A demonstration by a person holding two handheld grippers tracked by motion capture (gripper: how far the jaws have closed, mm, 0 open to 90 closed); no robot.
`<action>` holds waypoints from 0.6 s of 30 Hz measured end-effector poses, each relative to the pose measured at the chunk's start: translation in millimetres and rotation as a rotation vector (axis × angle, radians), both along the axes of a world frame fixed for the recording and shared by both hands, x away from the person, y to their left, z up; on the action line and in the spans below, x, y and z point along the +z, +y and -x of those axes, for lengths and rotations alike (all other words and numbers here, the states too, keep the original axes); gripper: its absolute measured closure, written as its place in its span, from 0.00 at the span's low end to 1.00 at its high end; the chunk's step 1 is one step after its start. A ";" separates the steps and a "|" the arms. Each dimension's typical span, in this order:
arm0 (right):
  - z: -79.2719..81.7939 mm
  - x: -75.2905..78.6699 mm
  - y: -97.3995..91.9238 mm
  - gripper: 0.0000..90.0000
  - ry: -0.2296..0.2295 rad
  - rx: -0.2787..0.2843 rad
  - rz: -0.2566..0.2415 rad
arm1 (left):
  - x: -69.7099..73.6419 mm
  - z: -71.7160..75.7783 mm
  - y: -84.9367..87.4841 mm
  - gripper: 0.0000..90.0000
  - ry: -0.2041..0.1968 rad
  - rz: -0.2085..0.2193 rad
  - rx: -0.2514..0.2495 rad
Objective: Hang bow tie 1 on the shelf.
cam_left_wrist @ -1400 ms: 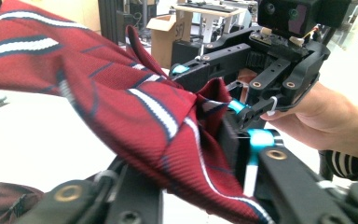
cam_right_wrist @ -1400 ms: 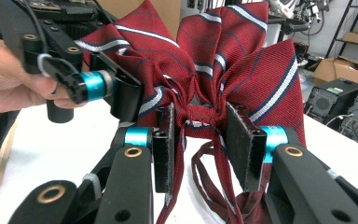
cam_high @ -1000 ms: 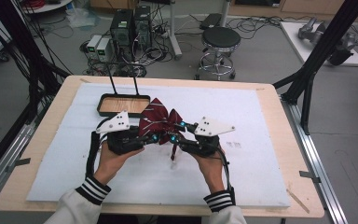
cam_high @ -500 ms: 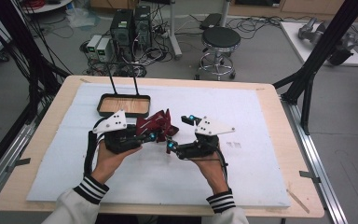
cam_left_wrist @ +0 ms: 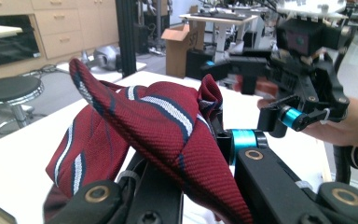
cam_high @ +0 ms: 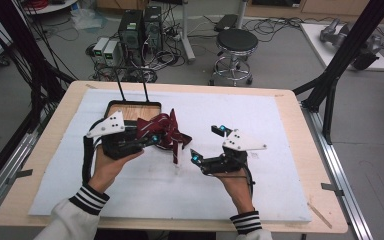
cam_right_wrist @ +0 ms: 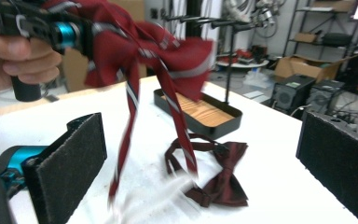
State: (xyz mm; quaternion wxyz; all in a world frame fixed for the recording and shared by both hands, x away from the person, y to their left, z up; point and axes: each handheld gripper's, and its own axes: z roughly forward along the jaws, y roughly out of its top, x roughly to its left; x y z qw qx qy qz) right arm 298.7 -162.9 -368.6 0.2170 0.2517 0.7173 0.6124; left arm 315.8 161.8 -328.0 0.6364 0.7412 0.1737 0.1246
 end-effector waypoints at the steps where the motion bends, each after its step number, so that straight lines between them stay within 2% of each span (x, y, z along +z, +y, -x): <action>1: 1.3 -0.8 -4.0 0.01 -0.004 -0.012 -0.008 | 4.1 -0.5 3.5 0.96 -0.009 -0.002 0.008; 10: 18.2 -7.8 -36.6 0.01 -0.020 -0.074 -0.024 | 29.8 -5.3 34.0 0.96 -0.058 0.002 0.069; 12: 23.8 -12.6 -50.5 0.01 -0.019 -0.102 -0.039 | 34.6 -7.1 41.7 0.96 -0.064 -0.003 0.080; 13: 23.8 -12.6 -50.5 0.01 -0.019 -0.102 -0.039 | 37.0 -7.7 45.6 0.96 -0.072 -0.013 0.092; 14: 27.8 -16.4 -60.7 0.01 -0.016 -0.121 -0.042 | 39.4 -8.6 49.8 0.96 -0.079 -0.018 0.100; 16: 29.4 -18.0 -65.8 0.01 -0.015 -0.131 -0.044 | 43.9 -10.0 57.7 0.96 -0.086 -0.019 0.119; 18: 35.8 -22.6 -80.4 0.01 -0.015 -0.169 -0.052 | 47.9 -12.1 65.7 0.96 -0.093 -0.021 0.134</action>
